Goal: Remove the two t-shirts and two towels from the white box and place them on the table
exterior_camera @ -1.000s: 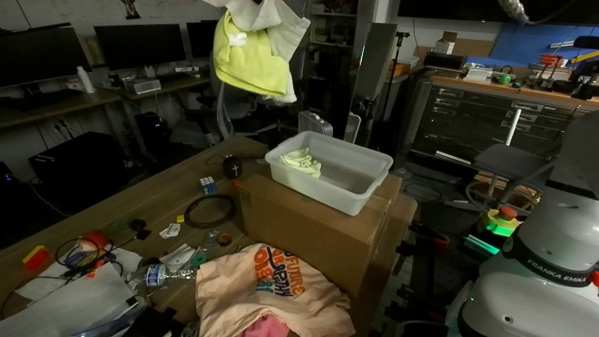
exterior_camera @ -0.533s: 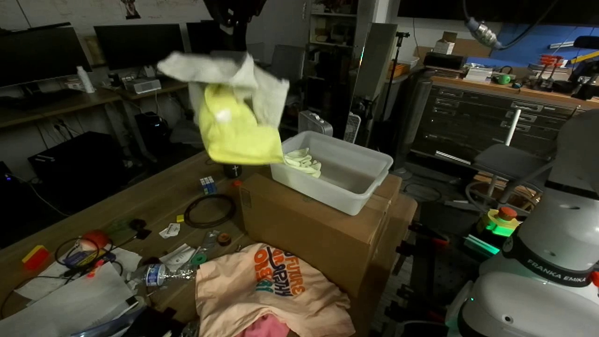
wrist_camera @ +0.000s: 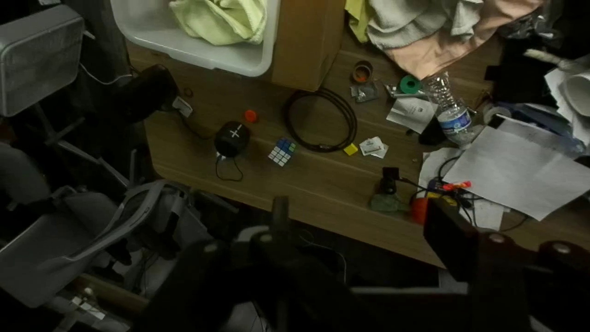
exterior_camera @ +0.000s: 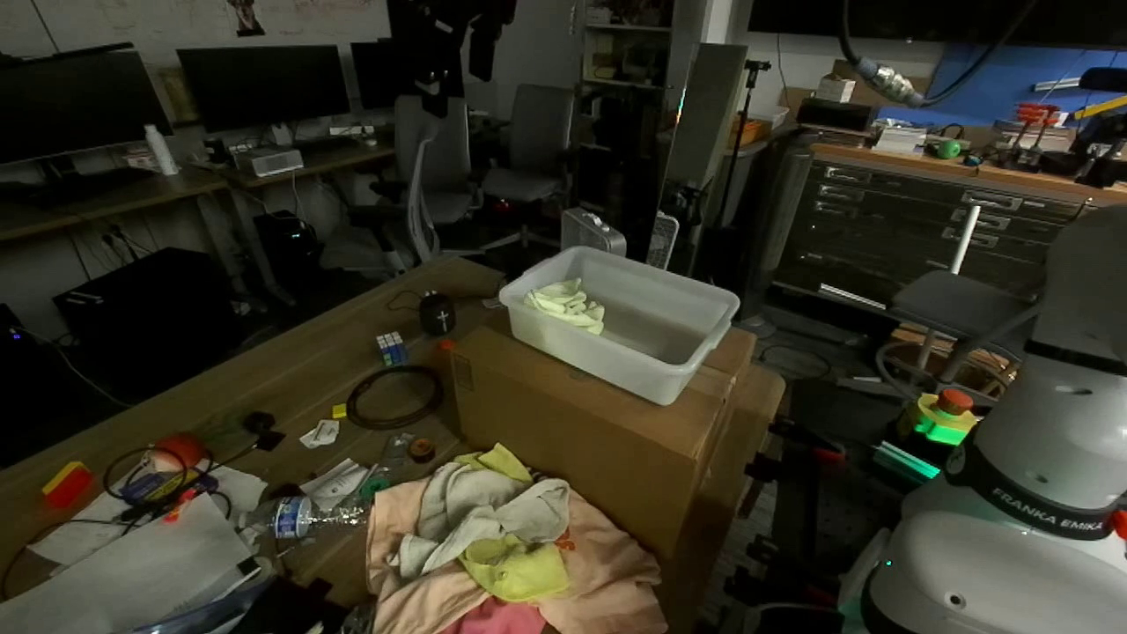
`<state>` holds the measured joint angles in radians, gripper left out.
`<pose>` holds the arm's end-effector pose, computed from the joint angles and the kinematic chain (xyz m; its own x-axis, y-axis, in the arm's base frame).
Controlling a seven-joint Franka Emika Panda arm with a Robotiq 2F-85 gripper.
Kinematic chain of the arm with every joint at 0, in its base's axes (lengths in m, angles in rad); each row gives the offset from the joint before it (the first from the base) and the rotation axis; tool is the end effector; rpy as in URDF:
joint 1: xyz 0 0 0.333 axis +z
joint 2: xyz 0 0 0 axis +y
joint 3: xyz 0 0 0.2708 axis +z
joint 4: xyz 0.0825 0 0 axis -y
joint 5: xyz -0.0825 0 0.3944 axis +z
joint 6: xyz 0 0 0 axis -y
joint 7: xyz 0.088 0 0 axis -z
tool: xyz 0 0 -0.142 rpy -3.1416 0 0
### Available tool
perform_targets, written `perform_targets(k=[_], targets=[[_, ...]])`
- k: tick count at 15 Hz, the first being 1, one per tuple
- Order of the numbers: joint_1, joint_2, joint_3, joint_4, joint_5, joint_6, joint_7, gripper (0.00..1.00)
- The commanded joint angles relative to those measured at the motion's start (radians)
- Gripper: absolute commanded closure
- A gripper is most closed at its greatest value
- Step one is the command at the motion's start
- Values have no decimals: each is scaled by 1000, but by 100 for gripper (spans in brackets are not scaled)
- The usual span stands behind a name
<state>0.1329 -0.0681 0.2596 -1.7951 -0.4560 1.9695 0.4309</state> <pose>0.5582 0.1882 0.5214 0.9186 0.1489 0.3660 0.0226 -0.9446 0.3275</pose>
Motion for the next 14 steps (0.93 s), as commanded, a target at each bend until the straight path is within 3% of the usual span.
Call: perform_targets(k=[1, 7, 14], targets=[[-21, -5, -68, 12, 43, -38, -81, 0], [-104, 7, -206, -62, 130, -25, -265, 0], [-181, 87, -307, -132, 201, 73, -534, 0]])
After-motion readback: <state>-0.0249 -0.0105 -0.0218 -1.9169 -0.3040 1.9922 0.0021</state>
